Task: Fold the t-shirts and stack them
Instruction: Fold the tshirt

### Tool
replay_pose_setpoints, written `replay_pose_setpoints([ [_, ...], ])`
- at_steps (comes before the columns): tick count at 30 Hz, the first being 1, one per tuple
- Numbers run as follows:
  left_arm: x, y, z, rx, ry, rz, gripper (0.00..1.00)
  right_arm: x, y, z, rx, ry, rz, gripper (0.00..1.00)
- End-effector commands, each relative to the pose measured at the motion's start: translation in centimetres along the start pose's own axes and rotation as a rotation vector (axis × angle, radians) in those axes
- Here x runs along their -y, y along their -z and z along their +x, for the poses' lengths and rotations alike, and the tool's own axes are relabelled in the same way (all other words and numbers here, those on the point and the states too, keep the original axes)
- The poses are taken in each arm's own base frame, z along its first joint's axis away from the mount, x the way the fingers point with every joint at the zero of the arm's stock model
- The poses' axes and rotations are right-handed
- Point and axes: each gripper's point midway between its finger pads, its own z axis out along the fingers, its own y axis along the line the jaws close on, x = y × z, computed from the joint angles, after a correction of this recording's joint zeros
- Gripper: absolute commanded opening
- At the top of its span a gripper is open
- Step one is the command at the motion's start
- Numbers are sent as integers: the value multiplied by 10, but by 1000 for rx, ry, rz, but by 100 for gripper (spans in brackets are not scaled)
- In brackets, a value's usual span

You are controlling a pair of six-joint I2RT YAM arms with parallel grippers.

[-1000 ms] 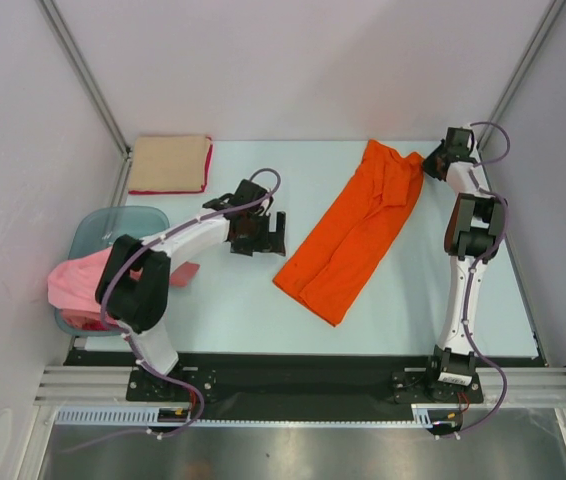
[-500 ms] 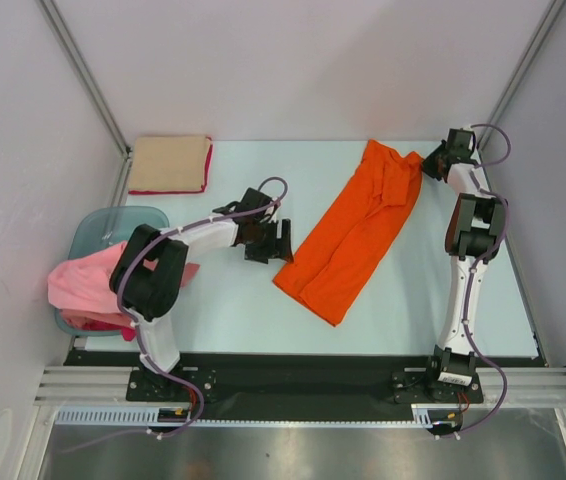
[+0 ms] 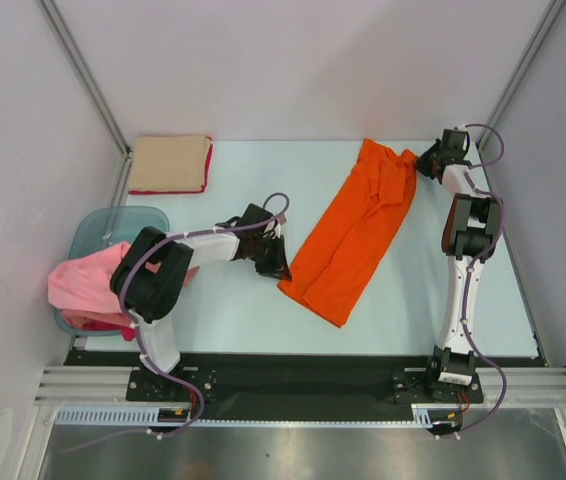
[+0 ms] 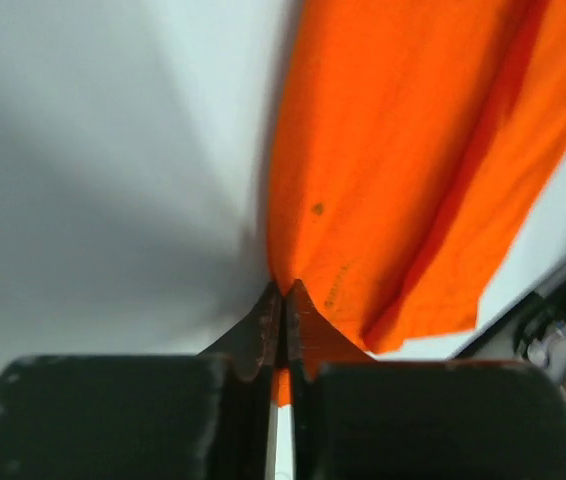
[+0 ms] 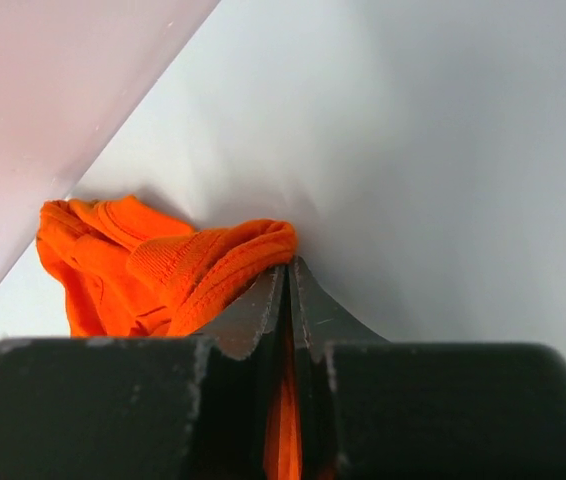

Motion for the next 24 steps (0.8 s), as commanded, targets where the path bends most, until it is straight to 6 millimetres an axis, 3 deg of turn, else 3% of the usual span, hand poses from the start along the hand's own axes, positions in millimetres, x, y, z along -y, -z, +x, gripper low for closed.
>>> replay_pose_setpoints([
  [1, -29, -14, 61, -166, 64, -83, 1, -2, -11, 13, -14, -17, -22, 7],
  [2, -36, -13, 71, -178, 75, -104, 0, -3, -11, 11, -5, -18, -21, 7],
  [4, -31, -8, 73, -142, 85, -95, 0, -2, -13, 10, 4, -26, -21, 7],
  [5, -34, -6, 84, -149, 102, -97, 0, -2, -14, 9, 8, -29, -17, 7],
  [12, 10, -13, 109, -55, 148, -10, 0, 8, -19, 11, 3, -37, 36, 10],
  [15, 15, -17, 117, -61, 140, -23, 0, 12, -15, 9, -15, 2, 76, 22],
  [16, 15, -17, 117, -59, 142, -27, 0, 20, -12, 13, -40, 35, 115, 32],
  [18, 14, -17, 119, -56, 145, -35, 0, 21, -2, 2, -29, 72, 154, 44],
  [19, 13, -16, 119, -53, 148, -38, 0, 30, 6, 4, -56, 93, 201, 54],
  [20, 11, -16, 120, -52, 153, -44, 0, 29, 19, -12, -23, 131, 238, 60],
  [23, 10, -13, 123, -43, 159, -44, 0, 40, 50, -17, -46, 177, 332, 78],
  [24, 10, -12, 122, -36, 157, -48, 2, 36, 71, -19, -50, 187, 344, 82],
])
